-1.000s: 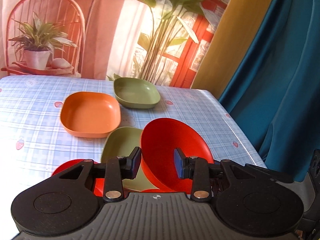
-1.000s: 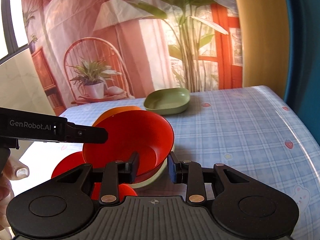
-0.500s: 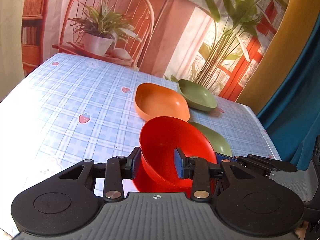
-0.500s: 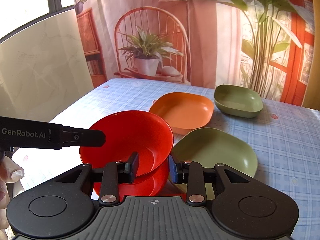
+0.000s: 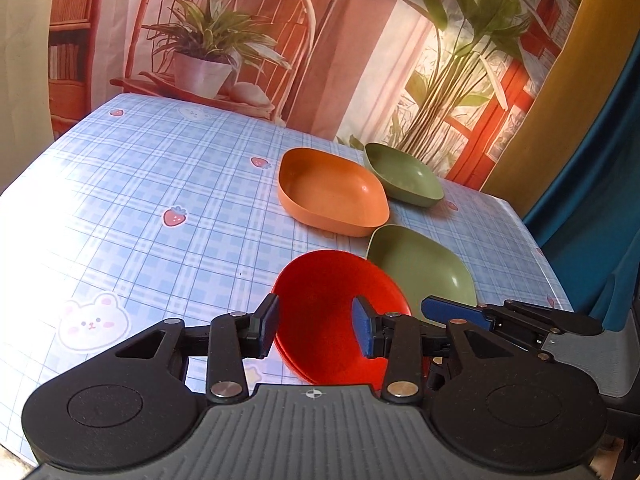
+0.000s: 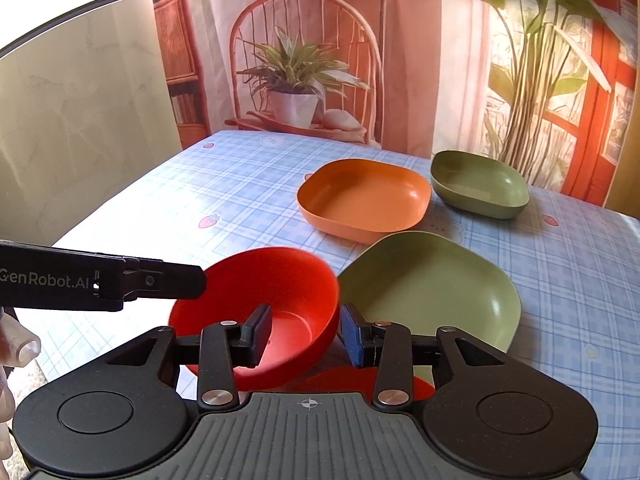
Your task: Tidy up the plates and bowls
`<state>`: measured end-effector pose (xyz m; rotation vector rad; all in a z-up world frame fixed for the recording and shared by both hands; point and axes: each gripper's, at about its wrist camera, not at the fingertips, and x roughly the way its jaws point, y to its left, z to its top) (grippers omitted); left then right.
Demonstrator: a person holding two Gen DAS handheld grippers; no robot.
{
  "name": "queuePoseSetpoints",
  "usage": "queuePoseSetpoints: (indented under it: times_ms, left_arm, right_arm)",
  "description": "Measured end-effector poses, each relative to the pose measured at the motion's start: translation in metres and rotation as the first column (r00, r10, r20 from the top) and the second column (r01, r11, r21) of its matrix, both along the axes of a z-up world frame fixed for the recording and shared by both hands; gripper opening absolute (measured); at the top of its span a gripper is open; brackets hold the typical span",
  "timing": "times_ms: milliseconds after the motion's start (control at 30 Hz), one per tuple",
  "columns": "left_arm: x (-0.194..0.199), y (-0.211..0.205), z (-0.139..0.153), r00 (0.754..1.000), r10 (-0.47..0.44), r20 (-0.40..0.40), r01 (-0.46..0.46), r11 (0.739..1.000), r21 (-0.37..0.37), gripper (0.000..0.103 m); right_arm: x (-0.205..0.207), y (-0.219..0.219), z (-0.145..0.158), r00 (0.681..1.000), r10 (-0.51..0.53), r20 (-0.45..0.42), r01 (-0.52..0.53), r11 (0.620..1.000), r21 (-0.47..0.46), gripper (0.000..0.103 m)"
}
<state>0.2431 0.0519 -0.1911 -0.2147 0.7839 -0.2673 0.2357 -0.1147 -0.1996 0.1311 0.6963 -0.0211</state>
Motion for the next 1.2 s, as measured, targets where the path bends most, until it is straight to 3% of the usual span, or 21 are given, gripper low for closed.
queuePoseSetpoints:
  times_ms: [300, 567, 867, 1200]
  left_arm:
    - [-0.02, -0.007, 0.011, 0.999, 0.028, 0.023, -0.028, 0.999, 0.016, 0.046]
    - [-0.039, -0.039, 0.008, 0.998, -0.067, 0.001, 0.067, 0.996, 0.059, 0.046]
    - [-0.053, -0.074, -0.005, 0.979, -0.198, -0.051, 0.203, 0.971, 0.129, 0.046]
    - [-0.048, -0.072, -0.022, 0.969, -0.193, -0.151, 0.206, 0.975, 0.076, 0.045]
  right_arm:
    - [-0.026, -0.021, 0.007, 0.997, -0.07, 0.037, 0.069, 0.997, 0.018, 0.036]
    - [-0.062, -0.047, 0.0, 0.987, -0.155, 0.04, 0.153, 0.987, 0.04, 0.036]
    - [-0.092, -0.071, -0.016, 0.974, -0.224, 0.011, 0.222, 0.97, 0.101, 0.039]
    - [-0.098, -0.07, -0.018, 0.977, -0.214, 0.006, 0.211, 0.968, 0.137, 0.039]
